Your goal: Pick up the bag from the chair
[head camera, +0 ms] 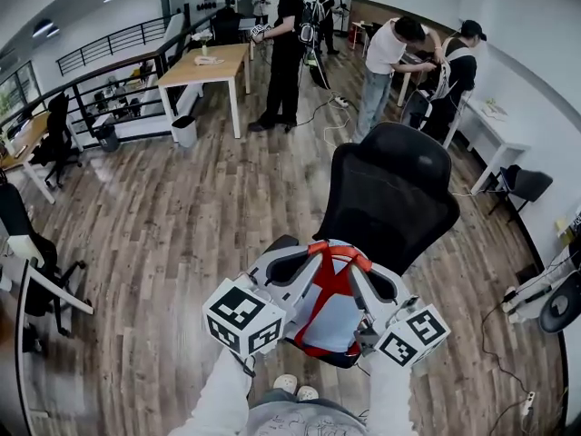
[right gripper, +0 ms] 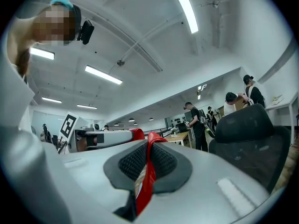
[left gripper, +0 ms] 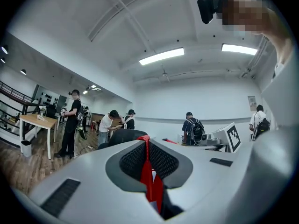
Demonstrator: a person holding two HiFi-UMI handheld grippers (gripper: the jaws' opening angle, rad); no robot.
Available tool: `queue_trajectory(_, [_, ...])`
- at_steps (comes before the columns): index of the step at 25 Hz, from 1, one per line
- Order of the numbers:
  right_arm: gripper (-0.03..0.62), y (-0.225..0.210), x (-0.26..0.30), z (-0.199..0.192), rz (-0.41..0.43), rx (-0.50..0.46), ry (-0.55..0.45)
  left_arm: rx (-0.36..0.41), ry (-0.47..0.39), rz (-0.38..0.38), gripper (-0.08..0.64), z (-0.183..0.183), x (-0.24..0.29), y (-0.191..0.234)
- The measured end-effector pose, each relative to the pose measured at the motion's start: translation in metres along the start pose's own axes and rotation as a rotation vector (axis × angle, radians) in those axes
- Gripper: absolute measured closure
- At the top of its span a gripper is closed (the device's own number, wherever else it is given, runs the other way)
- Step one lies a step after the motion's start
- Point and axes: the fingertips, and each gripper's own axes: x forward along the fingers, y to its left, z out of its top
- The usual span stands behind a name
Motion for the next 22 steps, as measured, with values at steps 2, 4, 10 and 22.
queue_trajectory(2, [0.571, 0.006, -0.004, 0.002, 0.003, -0.007, -0.002, -0.006, -0.015, -0.002, 0.54, 0.002, -0.003, -0.006])
queue_trajectory(4, [0.571, 0.01, -0.008, 0.003, 0.002, 0.003, -0.012, -0.013, -0.026, -0.006, 0.54, 0.004, -0.008, -0.01])
queue_trajectory(10, [0.571, 0.011, -0.021, 0.005, -0.002, 0.026, -0.028, -0.022, -0.035, -0.001, 0.54, 0.003, -0.013, -0.022])
queue_trajectory(22, [0.571, 0.011, -0.032, 0.004, -0.002, 0.041, -0.024, -0.022, -0.028, 0.006, 0.54, -0.001, -0.015, -0.032])
